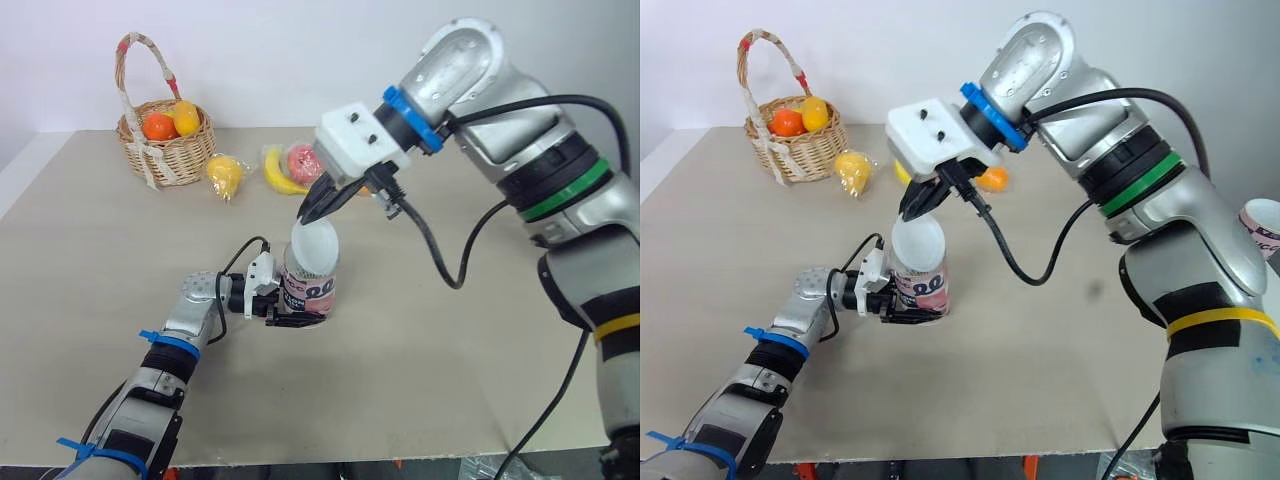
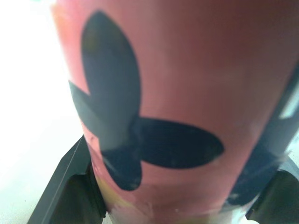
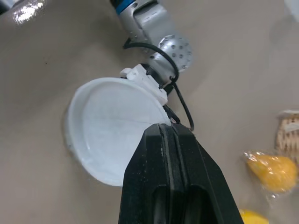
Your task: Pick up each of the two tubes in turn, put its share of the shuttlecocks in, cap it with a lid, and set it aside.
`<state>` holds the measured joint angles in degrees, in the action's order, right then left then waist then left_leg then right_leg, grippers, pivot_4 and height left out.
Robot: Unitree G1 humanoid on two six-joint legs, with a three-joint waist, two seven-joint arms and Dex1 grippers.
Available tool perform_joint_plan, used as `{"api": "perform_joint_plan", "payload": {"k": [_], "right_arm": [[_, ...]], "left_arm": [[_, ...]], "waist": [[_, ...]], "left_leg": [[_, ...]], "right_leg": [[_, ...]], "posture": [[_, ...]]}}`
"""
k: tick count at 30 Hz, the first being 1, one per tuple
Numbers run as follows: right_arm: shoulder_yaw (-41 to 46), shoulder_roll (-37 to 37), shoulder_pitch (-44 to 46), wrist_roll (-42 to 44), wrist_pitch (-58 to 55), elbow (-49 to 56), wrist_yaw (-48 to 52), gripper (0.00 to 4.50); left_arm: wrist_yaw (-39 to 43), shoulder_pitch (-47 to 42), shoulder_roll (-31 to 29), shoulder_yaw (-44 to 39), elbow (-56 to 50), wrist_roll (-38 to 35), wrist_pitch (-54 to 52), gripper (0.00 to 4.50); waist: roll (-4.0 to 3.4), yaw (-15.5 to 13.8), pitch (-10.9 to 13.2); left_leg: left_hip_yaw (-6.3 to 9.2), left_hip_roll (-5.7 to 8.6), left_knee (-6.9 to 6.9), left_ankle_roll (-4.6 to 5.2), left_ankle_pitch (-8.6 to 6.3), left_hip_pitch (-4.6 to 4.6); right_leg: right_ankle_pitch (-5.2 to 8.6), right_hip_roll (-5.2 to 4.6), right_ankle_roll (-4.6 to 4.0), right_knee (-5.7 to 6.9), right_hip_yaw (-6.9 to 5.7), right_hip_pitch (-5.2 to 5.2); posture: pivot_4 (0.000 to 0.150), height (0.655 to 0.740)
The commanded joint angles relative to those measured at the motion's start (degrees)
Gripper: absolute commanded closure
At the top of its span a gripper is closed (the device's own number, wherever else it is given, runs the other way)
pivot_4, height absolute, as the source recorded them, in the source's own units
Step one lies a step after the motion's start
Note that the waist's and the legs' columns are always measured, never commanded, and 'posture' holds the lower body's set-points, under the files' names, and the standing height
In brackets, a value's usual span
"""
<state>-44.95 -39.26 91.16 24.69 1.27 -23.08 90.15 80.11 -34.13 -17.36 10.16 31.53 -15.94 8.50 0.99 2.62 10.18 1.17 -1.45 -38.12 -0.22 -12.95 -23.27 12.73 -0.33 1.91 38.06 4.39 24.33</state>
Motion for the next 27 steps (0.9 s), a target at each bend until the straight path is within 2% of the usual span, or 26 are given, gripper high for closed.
{"api": "perform_joint_plan", "payload": {"k": [1, 6, 11, 15, 19, 27], "right_arm": [[1.70, -1.01, 2.65, 1.08, 0.05, 2.02, 2.35, 4.45], [2.39, -0.82, 3.88, 1.67, -0.32, 1.14, 2.35, 4.45], [-0.73, -1.91, 1.77, 2.04, -0.58, 4.28, 2.35, 4.45], [-1.99, -0.59, -0.45, -0.04, -0.32, 5.06, 2.35, 4.45], [-2.58, 3.45, -0.42, -5.36, 2.51, -0.16, 2.35, 4.45], [-2.28, 6.50, -0.44, -10.29, 6.64, -3.87, 2.35, 4.45]], "left_arm": [[-1.49, 1.49, -0.70, 0.08, 0.81, 1.50, -1.07, 1.51], [-1.46, 1.73, -0.67, 0.05, 0.64, 1.51, -1.09, 1.51], [-1.50, 1.71, -0.62, 0.02, 1.16, 1.51, -0.70, 1.51], [-1.44, 1.76, -0.60, -0.01, 1.38, 1.52, -0.61, 1.51], [-1.42, 1.97, -0.68, -0.03, 1.60, 1.63, -0.36, 1.51], [-1.76, 2.52, -0.78, -0.17, 1.21, 1.60, -0.48, 1.51]], "waist": [[0.00, 0.00, 0.00], [0.00, 0.00, 0.00], [0.00, -0.01, 0.00], [0.00, 0.00, 0.00], [0.00, 0.02, 0.00], [0.00, 0.01, -0.01]], "left_leg": [[0.00, 0.00, 0.02, 0.00, 0.00, 0.01], [-0.02, -0.02, 0.08, 0.00, 0.00, 0.01], [0.00, -0.02, 0.12, 0.00, 0.00, 0.01], [0.00, -0.02, 0.12, 0.00, 0.00, 0.02], [-0.02, -0.04, 0.13, 0.00, 0.00, 0.03], [0.00, -0.06, 0.14, 0.00, 0.00, 0.03]], "right_leg": [[0.01, 0.00, -0.01, 0.00, 0.00, 0.00], [0.03, 0.02, -0.04, 0.00, 0.00, 0.04], [0.05, 0.02, -0.06, -0.01, 0.00, 0.05], [0.05, 0.03, -0.05, -0.01, 0.00, 0.04], [0.04, 0.05, -0.06, 0.00, 0.00, 0.05], [0.04, 0.07, -0.07, 0.00, -0.02, 0.04]], "posture": [[0.150, 0.7298], [0.150, 0.7298], [0.150, 0.7298], [0.150, 0.7298], [0.150, 0.7298], [0.150, 0.7298]]}}
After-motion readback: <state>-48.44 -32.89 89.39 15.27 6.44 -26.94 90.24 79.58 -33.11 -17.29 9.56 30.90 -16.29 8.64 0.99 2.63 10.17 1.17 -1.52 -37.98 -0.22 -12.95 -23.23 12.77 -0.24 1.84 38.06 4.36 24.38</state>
